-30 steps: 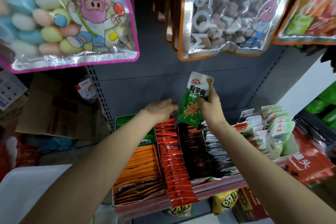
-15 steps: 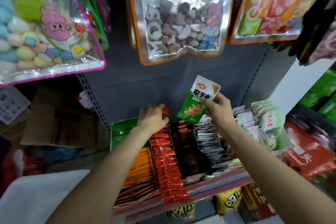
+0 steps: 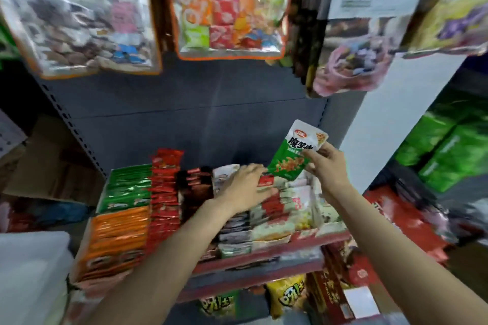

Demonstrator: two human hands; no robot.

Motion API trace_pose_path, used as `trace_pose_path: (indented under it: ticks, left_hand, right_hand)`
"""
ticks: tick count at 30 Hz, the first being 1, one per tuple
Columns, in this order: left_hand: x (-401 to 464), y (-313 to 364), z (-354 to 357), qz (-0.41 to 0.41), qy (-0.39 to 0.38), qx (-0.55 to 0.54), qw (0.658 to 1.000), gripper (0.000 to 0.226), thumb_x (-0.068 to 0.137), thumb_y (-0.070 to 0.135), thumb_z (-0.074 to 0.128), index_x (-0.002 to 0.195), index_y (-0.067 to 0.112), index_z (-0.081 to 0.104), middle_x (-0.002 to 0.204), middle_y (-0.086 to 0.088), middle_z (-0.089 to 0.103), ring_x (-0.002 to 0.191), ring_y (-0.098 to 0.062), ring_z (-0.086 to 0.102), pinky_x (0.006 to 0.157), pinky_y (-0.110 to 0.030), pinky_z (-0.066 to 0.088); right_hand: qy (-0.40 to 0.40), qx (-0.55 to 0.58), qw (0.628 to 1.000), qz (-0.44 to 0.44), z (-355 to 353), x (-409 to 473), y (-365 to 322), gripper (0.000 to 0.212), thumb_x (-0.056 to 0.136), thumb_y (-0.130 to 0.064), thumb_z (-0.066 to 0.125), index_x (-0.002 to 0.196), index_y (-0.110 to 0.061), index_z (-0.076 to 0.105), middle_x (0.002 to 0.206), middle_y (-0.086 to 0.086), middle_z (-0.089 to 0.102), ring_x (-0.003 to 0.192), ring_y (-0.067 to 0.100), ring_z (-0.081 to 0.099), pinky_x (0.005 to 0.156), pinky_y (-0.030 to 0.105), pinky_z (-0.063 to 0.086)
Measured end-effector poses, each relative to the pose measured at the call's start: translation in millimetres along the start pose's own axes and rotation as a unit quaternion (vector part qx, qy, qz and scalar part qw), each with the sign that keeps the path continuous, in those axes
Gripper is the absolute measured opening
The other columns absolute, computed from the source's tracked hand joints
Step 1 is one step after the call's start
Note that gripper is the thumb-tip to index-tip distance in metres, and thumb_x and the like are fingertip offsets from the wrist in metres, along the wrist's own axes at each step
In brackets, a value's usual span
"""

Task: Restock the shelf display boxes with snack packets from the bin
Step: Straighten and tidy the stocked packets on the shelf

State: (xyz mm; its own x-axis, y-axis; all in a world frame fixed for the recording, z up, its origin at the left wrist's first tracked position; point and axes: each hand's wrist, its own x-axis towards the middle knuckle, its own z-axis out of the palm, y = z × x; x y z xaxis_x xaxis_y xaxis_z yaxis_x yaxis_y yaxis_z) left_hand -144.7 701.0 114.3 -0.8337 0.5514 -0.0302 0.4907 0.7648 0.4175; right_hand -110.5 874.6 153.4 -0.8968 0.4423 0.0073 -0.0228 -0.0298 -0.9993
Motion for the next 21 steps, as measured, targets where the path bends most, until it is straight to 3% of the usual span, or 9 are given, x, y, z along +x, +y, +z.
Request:
trace_pose_path:
  ticks: [2,4,6,10,14,18,21]
  left_hand:
    - [0.4,11.1,11.2,-0.034,-0.086,0.024,0.995,0.097,0.076,0.068,0.057,0.149,0.018,0.018,0.157,-0.005,0.015,0.144,-0.024,0.013,0.118,-0.038,0.014]
    - [-5.9,17.4,20.0,-0.052,-0.117,0.048,0.991,0.111,0.067,0.074,0.06,0.151,0.021,0.009,0.159,-0.001,0.003,0.145,-0.022,0.003,0.119,-0.04,0.011]
    - [-14.6,21.2,24.0,-0.051,-0.1,0.054,0.992,0.111,0.067,0.072,0.063,0.151,0.022,0.01,0.158,0.002,0.005,0.145,-0.019,0.007,0.118,-0.036,0.012]
    - [-29.0,24.1,32.4,-0.055,-0.053,0.027,0.997,0.099,0.076,0.051,0.07,0.15,0.02,0.013,0.159,0.001,0.008,0.145,-0.015,0.009,0.116,-0.027,0.01]
    - [-51.4,14.0,31.7,-0.121,-0.023,0.023,0.992,0.105,0.072,0.046,0.076,0.15,0.021,0.01,0.159,-0.003,0.002,0.145,-0.018,0.005,0.118,-0.031,0.012]
    - [-82.6,-5.0,19.4,-0.198,-0.072,-0.031,0.977,0.108,0.063,0.063,0.074,0.148,0.023,0.021,0.155,0.0,0.019,0.14,-0.018,0.025,0.113,-0.035,0.029]
    - [-96.0,-9.4,13.9,-0.189,-0.115,-0.01,0.975,0.097,0.071,0.061,0.069,0.147,0.018,0.026,0.155,0.0,0.02,0.14,-0.017,0.026,0.112,-0.026,0.025]
  right_hand:
    - [-0.016,-0.002,1.0,0.002,-17.0,6.3,2.9,0.024,0.088,0.003,0.055,0.077,-0.018,0.062,0.075,0.002,0.064,0.068,0.018,0.057,0.061,0.028,0.044]
    - [-0.034,-0.005,0.999,0.003,-31.9,12.3,6.3,0.021,0.088,0.001,0.056,0.079,-0.017,0.065,0.081,0.004,0.067,0.073,0.022,0.06,0.067,0.036,0.048]
    - [-0.048,0.001,0.999,0.006,-42.0,15.7,8.7,0.021,0.088,0.0,0.057,0.081,-0.018,0.065,0.086,0.004,0.069,0.077,0.022,0.063,0.07,0.038,0.051]
    - [-0.087,0.021,0.996,0.019,-46.2,12.2,10.5,0.015,0.09,0.001,0.054,0.089,-0.011,0.062,0.086,0.002,0.068,0.067,0.009,0.067,0.051,0.024,0.052]
    - [-0.136,0.045,0.989,0.023,-34.7,3.7,13.9,0.014,0.09,0.0,0.056,0.089,-0.011,0.063,0.088,0.002,0.069,0.078,0.014,0.068,0.068,0.029,0.059]
    - [-0.193,0.039,0.98,0.033,-9.8,-9.7,16.2,0.012,0.088,-0.002,0.061,0.086,-0.014,0.065,0.089,0.003,0.069,0.088,0.018,0.067,0.077,0.029,0.057]
    - [-0.231,0.006,0.973,0.029,14.6,-19.9,21.1,0.015,0.088,-0.003,0.061,0.084,-0.017,0.065,0.085,0.005,0.067,0.081,0.014,0.064,0.073,0.025,0.057]
